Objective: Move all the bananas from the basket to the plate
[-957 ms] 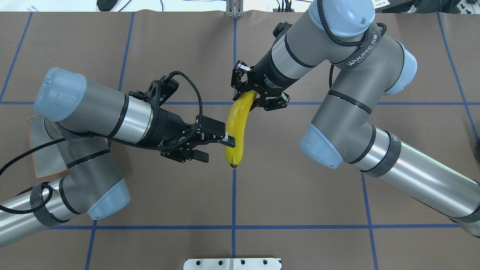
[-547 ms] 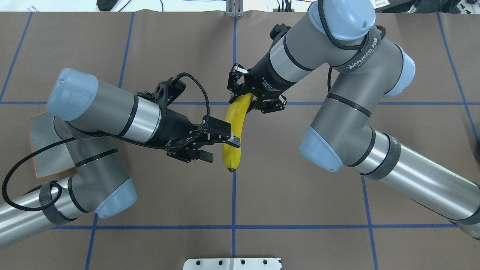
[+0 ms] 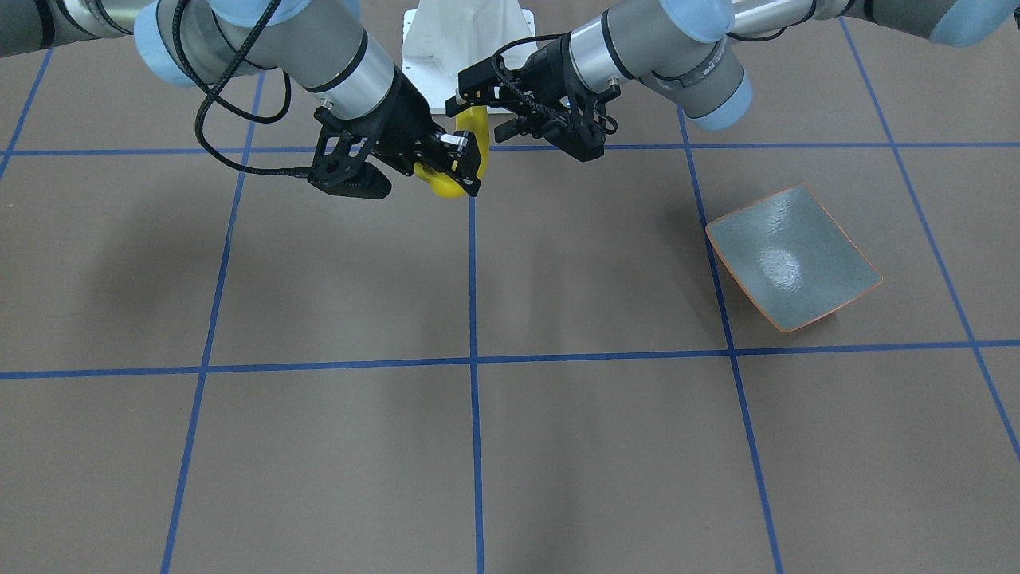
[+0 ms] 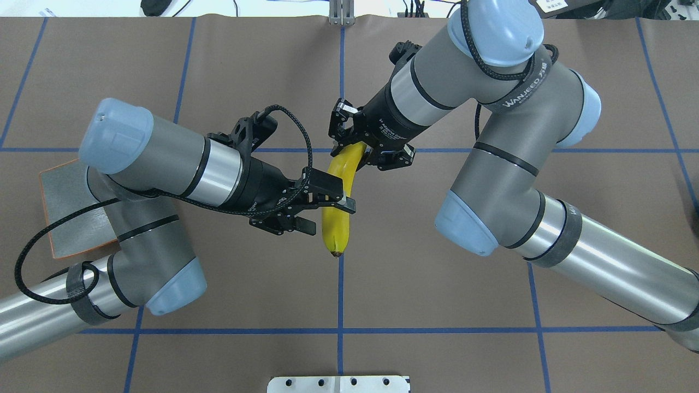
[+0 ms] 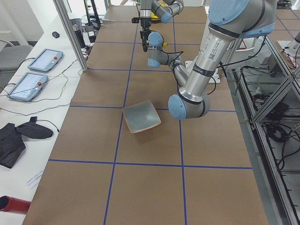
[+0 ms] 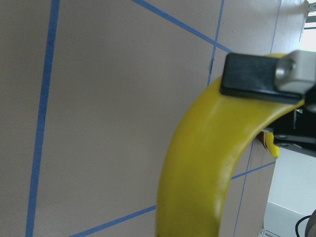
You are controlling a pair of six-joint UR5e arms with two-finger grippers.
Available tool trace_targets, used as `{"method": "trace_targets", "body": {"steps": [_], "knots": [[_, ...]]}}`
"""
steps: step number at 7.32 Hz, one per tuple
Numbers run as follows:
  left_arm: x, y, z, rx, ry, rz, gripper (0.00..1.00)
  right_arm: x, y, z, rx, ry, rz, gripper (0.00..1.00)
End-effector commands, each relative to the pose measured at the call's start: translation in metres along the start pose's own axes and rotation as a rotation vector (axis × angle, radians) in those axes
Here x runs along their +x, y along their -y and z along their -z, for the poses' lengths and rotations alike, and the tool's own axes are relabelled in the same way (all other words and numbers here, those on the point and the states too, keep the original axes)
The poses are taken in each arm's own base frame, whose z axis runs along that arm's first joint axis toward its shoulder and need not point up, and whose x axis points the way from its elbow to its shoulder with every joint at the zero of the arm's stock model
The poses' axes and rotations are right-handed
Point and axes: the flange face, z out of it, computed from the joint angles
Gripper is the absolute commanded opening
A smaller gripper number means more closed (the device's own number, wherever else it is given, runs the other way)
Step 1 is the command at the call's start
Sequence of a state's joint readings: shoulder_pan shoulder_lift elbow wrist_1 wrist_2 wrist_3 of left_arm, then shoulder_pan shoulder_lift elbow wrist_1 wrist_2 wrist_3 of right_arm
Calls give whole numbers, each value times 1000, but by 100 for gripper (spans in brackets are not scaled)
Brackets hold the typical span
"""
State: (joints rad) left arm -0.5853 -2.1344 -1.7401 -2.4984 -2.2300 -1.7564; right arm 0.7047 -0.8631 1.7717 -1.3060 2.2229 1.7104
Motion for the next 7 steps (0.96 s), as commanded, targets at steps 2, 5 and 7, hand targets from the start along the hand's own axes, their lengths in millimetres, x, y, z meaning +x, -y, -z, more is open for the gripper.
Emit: {"method": "trace_targets", "body": {"steps": [2,5,7], "knots": [[2,-7,-11,-17,0,0,85,0,-2,1,-11,17,13,0],[1,-7,-11,-17,1,1,55,3,-1,0,-10,13,13,0],[1,-7,-11,-17,1,-2,55,7,-1,-2,-21,8,14,0]]}}
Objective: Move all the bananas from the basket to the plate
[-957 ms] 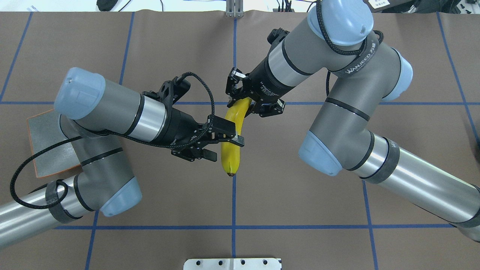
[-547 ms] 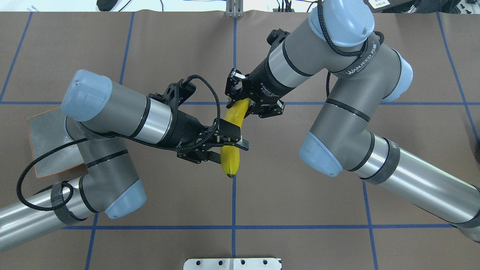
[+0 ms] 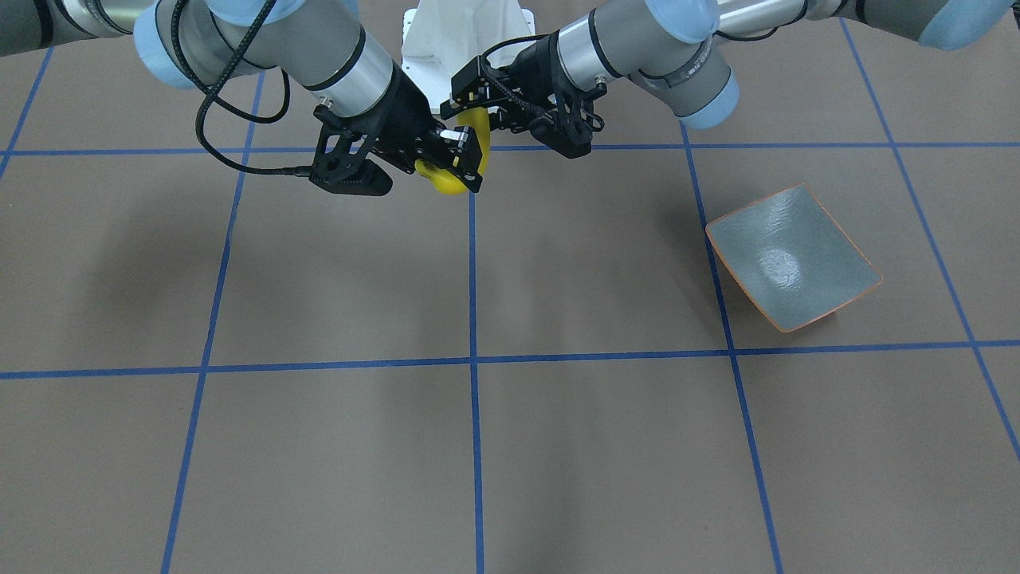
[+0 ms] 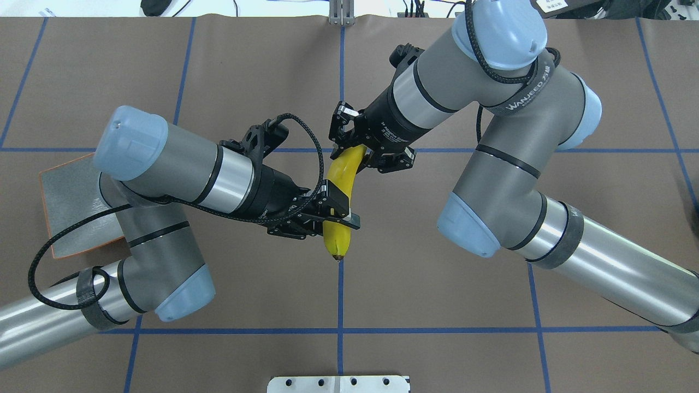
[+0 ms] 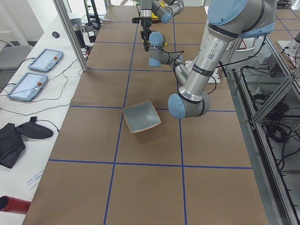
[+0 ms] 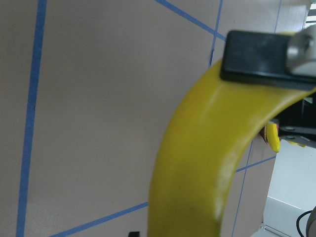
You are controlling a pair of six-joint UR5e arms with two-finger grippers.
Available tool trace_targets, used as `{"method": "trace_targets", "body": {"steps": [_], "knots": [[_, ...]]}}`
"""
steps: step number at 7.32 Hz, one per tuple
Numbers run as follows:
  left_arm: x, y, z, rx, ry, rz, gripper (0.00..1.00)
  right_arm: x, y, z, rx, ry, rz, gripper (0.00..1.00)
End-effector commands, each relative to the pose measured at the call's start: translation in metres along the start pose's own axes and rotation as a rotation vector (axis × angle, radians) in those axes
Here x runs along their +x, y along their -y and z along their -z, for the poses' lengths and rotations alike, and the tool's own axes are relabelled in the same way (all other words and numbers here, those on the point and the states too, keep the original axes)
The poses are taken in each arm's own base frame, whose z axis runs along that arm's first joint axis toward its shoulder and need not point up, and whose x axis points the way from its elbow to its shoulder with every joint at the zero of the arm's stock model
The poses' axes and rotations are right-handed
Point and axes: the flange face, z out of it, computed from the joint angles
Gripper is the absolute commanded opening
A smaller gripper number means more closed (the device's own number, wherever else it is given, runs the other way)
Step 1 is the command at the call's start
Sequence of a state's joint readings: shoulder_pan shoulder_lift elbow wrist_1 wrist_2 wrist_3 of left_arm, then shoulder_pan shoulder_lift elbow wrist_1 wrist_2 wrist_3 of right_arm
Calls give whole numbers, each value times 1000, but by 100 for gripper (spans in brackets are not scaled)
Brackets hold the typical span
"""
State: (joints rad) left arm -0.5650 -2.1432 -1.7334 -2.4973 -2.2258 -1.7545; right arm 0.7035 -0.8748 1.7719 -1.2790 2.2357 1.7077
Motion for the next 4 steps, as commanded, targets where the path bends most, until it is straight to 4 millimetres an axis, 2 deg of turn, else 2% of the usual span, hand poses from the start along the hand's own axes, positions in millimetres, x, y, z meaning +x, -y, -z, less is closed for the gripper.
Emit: {"method": "trace_targets", "body": {"steps": [1,3,4], "knots": [[1,0,0,-1,-1,-2,55,3,-1,0,-6,-2,1,0],[1,1,-2,0,3,9,28,2,-2,0,-9,0,0,0],[3,0,-1,1,0,40,0,0,-3,2,-10,4,4,0]]}}
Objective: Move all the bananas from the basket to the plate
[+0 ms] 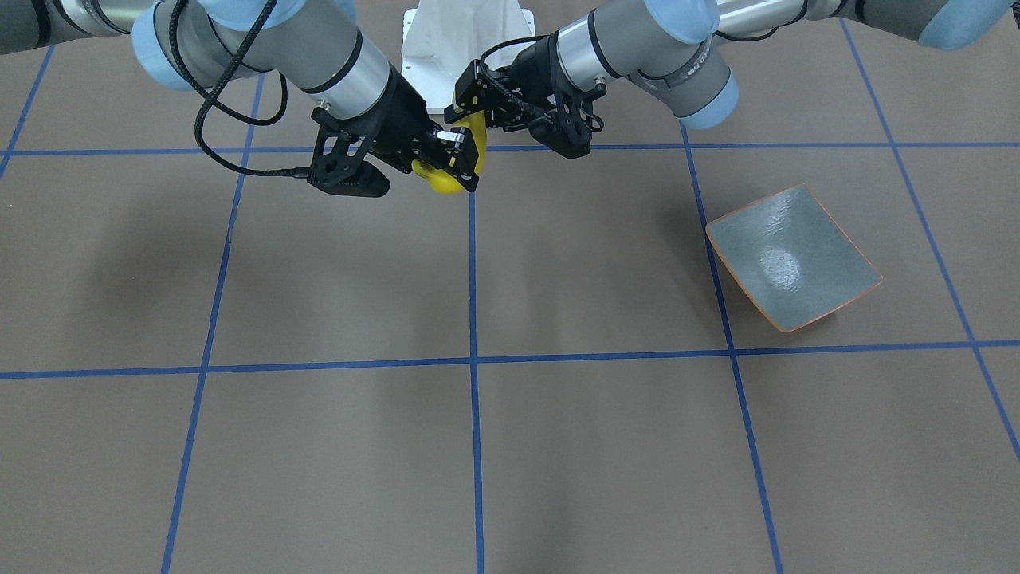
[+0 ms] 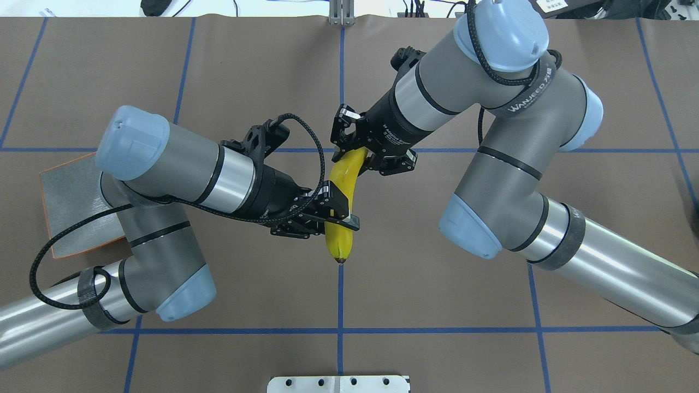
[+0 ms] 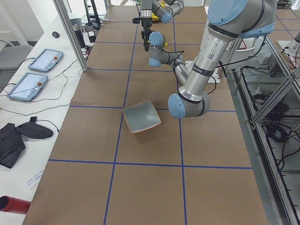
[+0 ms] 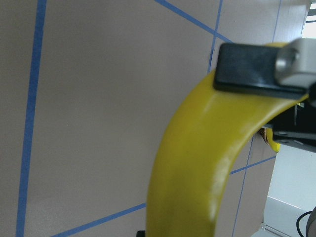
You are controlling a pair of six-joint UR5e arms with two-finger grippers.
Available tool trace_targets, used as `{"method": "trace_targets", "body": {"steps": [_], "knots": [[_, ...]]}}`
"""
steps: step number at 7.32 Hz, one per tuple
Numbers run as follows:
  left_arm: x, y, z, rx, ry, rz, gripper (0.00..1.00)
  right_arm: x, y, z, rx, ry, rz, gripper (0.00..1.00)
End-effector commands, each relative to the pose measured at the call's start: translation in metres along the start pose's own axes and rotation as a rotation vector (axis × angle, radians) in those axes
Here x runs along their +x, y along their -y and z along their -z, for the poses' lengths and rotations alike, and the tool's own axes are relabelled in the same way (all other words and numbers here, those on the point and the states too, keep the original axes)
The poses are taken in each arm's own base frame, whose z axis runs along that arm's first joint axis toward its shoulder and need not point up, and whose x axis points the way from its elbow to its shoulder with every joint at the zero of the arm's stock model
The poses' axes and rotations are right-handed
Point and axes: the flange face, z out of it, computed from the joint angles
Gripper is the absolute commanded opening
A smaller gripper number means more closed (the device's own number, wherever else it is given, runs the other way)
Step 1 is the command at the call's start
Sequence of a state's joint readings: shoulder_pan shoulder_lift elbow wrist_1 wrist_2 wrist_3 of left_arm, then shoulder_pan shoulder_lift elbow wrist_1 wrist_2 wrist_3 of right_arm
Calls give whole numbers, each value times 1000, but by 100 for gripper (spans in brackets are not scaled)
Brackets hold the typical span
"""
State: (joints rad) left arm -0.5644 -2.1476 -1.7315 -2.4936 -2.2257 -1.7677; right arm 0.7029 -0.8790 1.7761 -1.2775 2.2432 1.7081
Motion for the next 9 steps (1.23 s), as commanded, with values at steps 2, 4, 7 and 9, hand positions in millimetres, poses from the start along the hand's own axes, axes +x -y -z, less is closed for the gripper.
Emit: {"method": "trace_targets", "body": {"steps": [2,4,7,9], "knots": [[3,-1,1,-1,-4,85,0,-2,-2,2,-2,6,-1,100],[3,-2,2,-1,-6,84,0,-2,-2,3,-1,7,5,100],[-12,9,-5,11,25,103,0,-2,2,32,-30,30,10,100],[-22,33,0,54,46,122,0,18,27,80,-58,43,-4,100]]}}
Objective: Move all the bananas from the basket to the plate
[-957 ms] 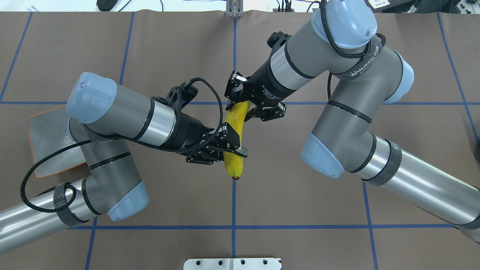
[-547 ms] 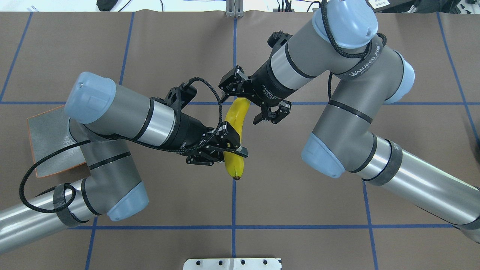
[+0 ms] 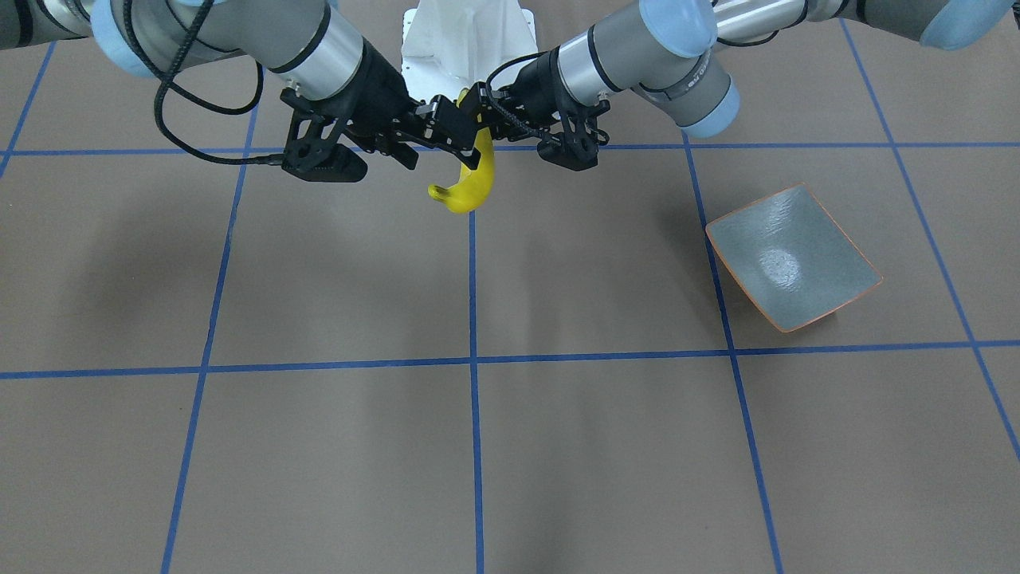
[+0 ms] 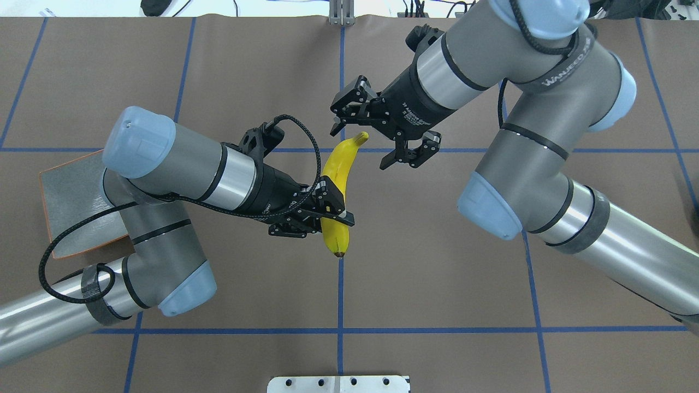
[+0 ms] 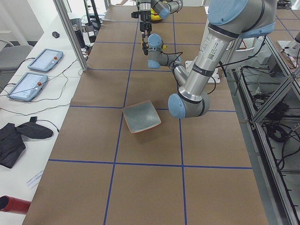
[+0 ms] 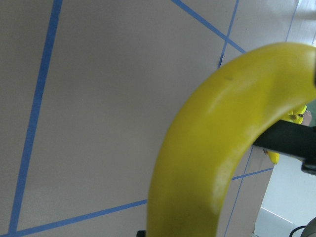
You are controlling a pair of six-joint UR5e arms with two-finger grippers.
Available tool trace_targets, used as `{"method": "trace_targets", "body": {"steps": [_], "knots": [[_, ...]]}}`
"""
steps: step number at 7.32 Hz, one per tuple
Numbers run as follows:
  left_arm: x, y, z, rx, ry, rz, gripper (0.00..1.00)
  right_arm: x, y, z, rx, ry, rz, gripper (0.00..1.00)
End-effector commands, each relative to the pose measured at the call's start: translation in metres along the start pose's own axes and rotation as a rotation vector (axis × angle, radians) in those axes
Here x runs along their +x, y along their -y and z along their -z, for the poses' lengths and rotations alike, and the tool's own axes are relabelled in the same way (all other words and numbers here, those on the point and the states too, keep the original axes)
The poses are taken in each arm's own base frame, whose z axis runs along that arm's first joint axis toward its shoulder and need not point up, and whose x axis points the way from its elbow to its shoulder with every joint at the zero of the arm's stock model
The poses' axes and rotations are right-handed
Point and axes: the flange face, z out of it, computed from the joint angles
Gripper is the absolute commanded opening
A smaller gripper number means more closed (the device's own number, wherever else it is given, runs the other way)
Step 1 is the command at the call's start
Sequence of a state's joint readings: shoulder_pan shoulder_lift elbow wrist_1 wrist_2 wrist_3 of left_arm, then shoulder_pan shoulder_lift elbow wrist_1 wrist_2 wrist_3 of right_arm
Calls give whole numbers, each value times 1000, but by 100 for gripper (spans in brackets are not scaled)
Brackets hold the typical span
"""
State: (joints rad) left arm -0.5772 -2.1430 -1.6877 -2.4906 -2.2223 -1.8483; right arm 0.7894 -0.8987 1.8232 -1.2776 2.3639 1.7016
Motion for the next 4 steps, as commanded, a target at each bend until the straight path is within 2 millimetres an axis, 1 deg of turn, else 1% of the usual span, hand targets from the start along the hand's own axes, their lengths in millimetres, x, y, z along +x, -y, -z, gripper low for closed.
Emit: {"method": "trace_targets", "body": {"steps": [1,2,3,4], "knots": [[-7,39,18,71,17,28,0,30,26,52,-15,7,15,100],[-14,70,38,124,42,60,0,46,45,75,-10,8,27,100],[-19,84,49,150,93,113,0,69,67,96,36,2,61,100],[-44,99,78,158,129,163,0,90,81,100,60,-18,127,100]]}}
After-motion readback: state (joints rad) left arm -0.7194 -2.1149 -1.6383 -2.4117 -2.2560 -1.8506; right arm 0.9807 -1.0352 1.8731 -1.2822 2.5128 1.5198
